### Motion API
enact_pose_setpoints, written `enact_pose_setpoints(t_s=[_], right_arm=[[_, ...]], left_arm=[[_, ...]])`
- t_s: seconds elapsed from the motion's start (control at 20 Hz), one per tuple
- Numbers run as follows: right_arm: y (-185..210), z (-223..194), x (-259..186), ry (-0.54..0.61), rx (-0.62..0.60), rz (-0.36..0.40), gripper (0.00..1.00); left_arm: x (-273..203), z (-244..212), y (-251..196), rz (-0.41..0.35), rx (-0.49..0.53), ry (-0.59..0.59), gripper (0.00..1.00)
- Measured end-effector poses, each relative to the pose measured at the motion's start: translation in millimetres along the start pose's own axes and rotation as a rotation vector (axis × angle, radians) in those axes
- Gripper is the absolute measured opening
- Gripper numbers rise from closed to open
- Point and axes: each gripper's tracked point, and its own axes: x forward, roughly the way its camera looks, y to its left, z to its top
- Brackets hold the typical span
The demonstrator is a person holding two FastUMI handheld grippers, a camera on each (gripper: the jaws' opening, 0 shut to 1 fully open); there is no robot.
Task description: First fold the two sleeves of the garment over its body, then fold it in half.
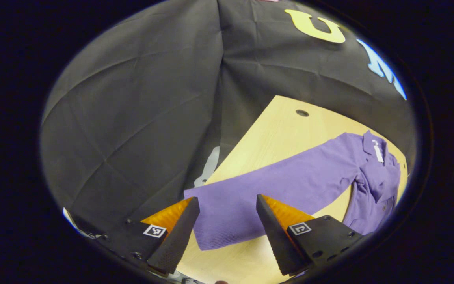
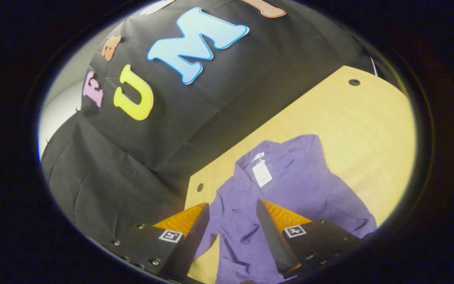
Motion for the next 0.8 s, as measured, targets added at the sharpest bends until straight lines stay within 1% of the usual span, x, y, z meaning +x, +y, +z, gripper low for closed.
enact_pose_setpoints(t_s=[0.15, 0.3, 0.35, 0.4, 0.45, 0.5, 0.55, 0.65, 0.8], right_arm=[[-13.3, 2.4, -8.2, -0.007, 0.010, -0.026, 0.78], [-25.2, 4.7, -13.6, -0.011, 0.021, -0.049, 0.78], [-28.3, 5.1, -15.9, -0.009, 0.025, -0.056, 0.78], [-30.4, 5.5, -16.8, -0.007, 0.027, -0.061, 0.78], [-32.0, 5.3, -18.1, -0.003, 0.027, -0.065, 0.78], [-34.0, 5.5, -18.9, 0.001, 0.026, -0.069, 0.78], [-36.1, 4.4, -17.6, 0.009, 0.027, -0.072, 0.78], [-37.4, 4.5, -17.0, 0.014, 0.030, -0.075, 0.78], [-38.7, 1.7, -16.0, 0.027, 0.034, -0.077, 0.78]], left_arm=[[10.8, -22.6, 5.2, 0.022, -0.009, 0.052, 0.98], [25.0, -59.2, 7.3, 0.048, -0.039, 0.152, 0.98], [25.7, -54.7, 3.1, 0.047, -0.065, 0.117, 0.97], [29.7, -59.0, 3.0, 0.050, -0.078, 0.130, 0.96], [20.5, -56.2, 5.8, 0.051, -0.081, 0.110, 0.95], [22.8, -58.0, 7.6, 0.052, -0.090, 0.115, 0.96], [20.8, -54.6, 7.6, 0.055, -0.101, 0.091, 0.95], [20.7, -54.4, 8.4, 0.055, -0.087, 0.063, 0.97], [22.2, -54.1, 5.7, 0.047, -0.068, 0.052, 0.75]])
